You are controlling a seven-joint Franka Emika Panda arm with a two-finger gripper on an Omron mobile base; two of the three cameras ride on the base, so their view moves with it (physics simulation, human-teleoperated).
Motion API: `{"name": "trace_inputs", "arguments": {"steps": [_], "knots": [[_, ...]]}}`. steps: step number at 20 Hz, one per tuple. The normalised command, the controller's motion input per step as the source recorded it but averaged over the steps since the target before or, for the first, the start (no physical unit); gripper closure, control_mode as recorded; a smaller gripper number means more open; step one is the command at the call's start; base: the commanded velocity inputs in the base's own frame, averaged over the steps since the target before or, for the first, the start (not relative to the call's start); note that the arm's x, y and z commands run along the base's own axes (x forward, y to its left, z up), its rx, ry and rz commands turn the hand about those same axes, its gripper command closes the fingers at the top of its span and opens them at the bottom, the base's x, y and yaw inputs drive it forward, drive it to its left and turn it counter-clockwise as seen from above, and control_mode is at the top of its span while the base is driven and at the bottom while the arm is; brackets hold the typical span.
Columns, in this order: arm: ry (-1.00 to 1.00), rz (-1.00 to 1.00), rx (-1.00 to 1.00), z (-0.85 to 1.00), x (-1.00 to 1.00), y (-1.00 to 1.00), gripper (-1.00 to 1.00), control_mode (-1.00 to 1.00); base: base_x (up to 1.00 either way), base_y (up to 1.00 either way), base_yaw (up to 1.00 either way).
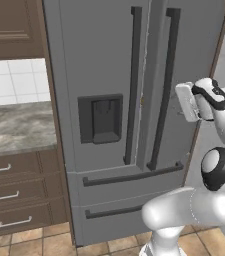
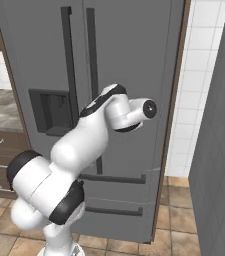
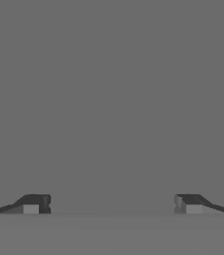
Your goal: Place the tupperware on the second highest shelf of the fridge. Make space for the tupperware among the existing items by rearranging them on the shelves if needed. Close the fridge door when finished.
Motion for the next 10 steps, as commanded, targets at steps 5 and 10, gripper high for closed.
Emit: {"name": "trace_inputs", "arguments": {"steps": [5, 10], "knots": [[0.0, -0.3, -0.16, 0.0, 0.72, 0.75, -1.0, -1.0, 0.0, 0.0, 0.0], [0.0, -0.31, -0.1, 0.0, 0.84, 0.42, -1.0, -1.0, 0.0, 0.0, 0.0]]}}
